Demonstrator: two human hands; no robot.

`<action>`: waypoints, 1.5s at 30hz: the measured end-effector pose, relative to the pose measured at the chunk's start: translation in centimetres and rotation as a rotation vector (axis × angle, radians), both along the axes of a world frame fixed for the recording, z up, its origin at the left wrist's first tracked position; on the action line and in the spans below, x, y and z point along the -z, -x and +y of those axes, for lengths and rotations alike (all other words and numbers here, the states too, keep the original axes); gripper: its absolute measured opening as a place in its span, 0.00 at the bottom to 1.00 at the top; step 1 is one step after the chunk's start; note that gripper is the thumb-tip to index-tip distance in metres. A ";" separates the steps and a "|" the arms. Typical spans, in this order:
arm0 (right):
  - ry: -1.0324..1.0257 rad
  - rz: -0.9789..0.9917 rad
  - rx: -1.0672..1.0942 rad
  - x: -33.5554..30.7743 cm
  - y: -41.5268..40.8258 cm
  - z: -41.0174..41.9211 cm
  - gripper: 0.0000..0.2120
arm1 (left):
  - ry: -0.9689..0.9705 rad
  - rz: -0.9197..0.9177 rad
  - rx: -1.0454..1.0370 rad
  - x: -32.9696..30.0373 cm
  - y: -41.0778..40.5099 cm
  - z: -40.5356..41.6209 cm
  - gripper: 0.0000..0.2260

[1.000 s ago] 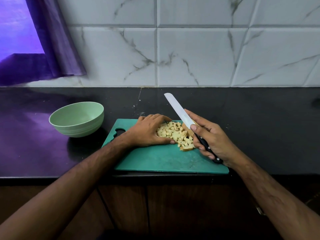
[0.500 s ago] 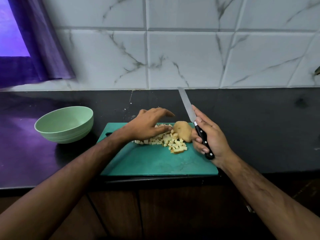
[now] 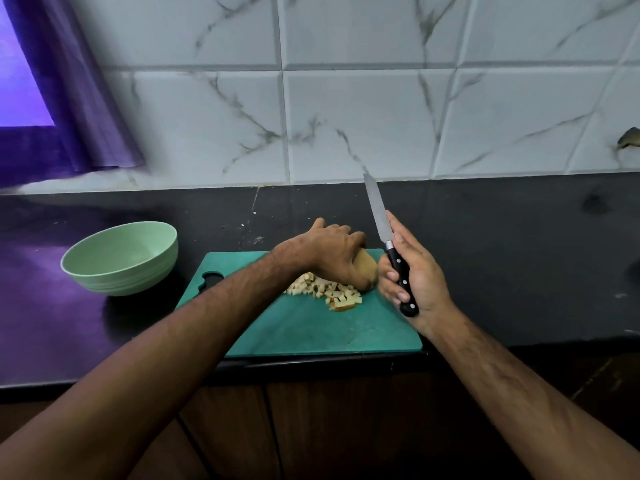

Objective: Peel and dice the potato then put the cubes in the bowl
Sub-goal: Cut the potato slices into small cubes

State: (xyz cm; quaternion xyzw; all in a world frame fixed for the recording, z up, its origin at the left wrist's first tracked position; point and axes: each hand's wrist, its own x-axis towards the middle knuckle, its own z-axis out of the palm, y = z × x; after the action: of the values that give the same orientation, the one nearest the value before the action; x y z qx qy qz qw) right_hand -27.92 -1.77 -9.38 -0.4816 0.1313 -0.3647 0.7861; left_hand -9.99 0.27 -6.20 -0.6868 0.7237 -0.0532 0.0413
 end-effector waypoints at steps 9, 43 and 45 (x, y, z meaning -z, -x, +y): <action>-0.061 -0.044 0.051 0.2 0.1 -0.5 0.20 | 0.204 0.752 -0.021 -2.2 -4.4 3.9 0.31; 1.639 1.111 -0.076 -4.1 -1.6 7.1 0.22 | 0.385 0.427 0.039 4.4 -9.3 21.8 0.37; 1.664 1.122 -0.097 -3.8 -1.9 7.4 0.22 | 0.406 0.381 0.044 4.5 -9.4 21.7 0.35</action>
State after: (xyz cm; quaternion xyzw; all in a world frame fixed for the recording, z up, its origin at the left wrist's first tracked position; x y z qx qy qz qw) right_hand -26.06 5.62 -5.60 -0.9849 0.1663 -0.0282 0.0378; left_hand -0.63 21.95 -10.68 -0.6627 0.7077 -0.0680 -0.2351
